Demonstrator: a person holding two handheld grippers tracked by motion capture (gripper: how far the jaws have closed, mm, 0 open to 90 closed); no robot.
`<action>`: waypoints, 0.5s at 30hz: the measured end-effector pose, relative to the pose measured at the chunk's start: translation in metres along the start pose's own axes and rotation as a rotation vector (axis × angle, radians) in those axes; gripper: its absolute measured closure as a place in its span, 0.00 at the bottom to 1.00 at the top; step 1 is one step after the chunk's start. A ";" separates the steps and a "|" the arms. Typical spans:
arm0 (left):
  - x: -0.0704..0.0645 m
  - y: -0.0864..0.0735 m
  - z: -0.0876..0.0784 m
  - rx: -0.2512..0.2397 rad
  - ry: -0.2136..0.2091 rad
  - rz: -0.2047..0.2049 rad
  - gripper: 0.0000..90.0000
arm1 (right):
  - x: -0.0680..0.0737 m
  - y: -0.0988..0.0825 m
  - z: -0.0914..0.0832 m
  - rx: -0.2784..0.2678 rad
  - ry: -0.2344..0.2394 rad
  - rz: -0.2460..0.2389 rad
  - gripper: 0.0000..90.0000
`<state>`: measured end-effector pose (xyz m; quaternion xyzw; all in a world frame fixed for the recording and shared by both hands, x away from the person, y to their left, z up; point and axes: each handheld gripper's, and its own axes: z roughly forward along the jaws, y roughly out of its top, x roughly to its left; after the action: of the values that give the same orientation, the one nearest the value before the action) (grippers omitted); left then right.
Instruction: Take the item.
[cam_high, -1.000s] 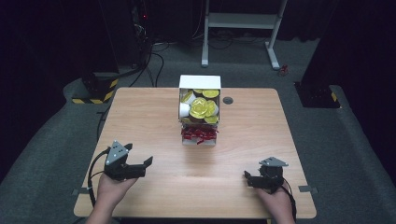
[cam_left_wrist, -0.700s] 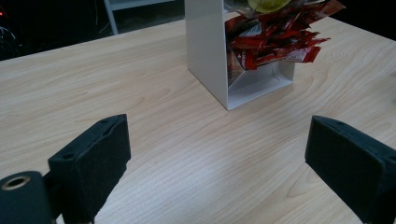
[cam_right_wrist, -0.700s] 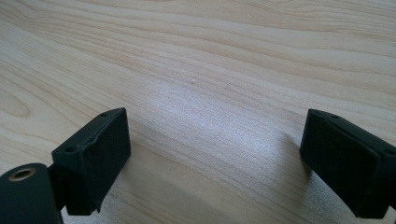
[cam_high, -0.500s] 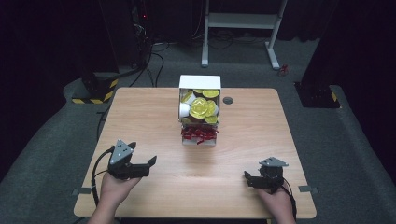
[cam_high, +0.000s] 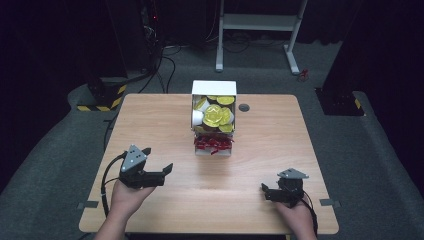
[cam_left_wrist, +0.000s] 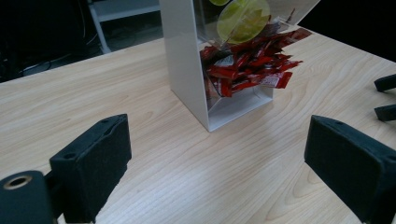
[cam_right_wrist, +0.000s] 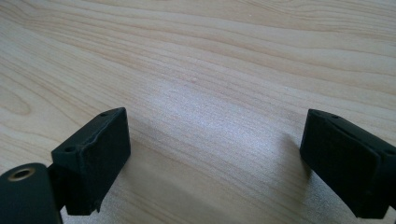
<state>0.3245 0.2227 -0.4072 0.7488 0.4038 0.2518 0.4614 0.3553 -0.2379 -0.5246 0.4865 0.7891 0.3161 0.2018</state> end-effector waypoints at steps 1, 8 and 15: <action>0.000 0.000 0.000 0.000 0.000 0.000 0.09 | 0.000 0.000 0.000 0.000 0.000 0.000 0.10; -0.005 0.008 0.005 -0.004 -0.025 0.007 0.09 | 0.000 0.000 0.000 0.000 0.000 0.000 0.10; -0.008 0.015 0.010 -0.009 -0.040 0.002 0.09 | 0.000 0.000 0.000 0.000 0.000 0.000 0.10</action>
<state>0.3331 0.2075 -0.3978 0.7519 0.3927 0.2391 0.4726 0.3551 -0.2378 -0.5246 0.4865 0.7891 0.3161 0.2018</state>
